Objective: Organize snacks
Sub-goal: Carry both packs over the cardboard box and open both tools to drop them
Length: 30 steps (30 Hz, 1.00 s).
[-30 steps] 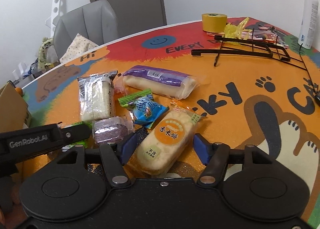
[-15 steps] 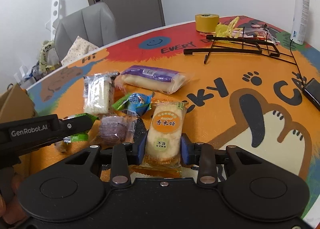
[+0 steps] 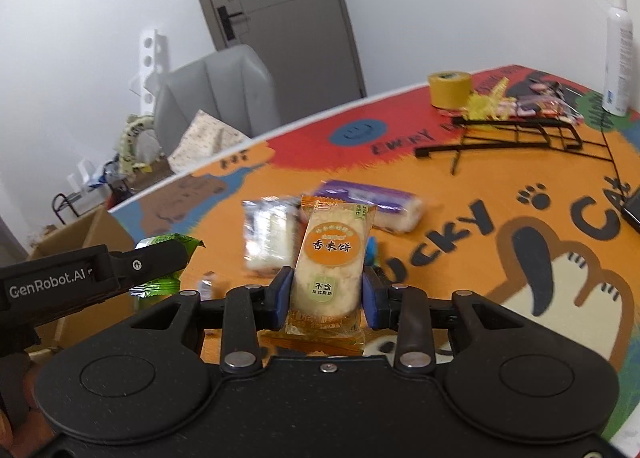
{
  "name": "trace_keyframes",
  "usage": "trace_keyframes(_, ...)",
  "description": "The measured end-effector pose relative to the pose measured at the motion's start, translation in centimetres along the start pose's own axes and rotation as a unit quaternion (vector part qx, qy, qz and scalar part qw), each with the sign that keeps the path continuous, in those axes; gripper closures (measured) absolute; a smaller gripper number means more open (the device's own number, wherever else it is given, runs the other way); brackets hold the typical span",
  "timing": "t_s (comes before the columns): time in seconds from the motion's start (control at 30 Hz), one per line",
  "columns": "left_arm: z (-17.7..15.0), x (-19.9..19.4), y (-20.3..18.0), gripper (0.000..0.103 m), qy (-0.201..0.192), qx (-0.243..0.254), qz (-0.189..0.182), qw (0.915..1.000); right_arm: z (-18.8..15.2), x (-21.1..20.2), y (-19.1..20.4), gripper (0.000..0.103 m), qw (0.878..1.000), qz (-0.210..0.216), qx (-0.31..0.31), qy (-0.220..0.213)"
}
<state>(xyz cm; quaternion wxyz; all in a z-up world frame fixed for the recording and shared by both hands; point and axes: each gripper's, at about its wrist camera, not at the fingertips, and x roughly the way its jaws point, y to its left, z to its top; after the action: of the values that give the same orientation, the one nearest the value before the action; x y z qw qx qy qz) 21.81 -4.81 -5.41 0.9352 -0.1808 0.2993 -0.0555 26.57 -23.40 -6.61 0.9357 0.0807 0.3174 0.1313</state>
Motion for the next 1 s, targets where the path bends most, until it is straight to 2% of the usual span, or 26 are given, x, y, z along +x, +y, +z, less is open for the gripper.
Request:
trace_keyframes(0.27, 1.0, -2.7, 1.1, 0.07, -0.021, -0.01, 0.017, 0.9996, 0.7, -0.4, 2.3, 0.069, 0.999, 0.038, -0.014, -0.007)
trace_keyframes(0.4, 1.0, -3.8, 2.5, 0.07, -0.022, -0.032, 0.027, 0.9989, 0.9, -0.5, 3.8, 0.069, 0.998, 0.059, -0.025, -0.008)
trace_keyframes(1.0, 1.8, -9.5, 9.4, 0.07, -0.059, -0.074, 0.108, 0.9897, 1.1, 0.4, 10.5, 0.069, 0.989, 0.136, -0.06, -0.001)
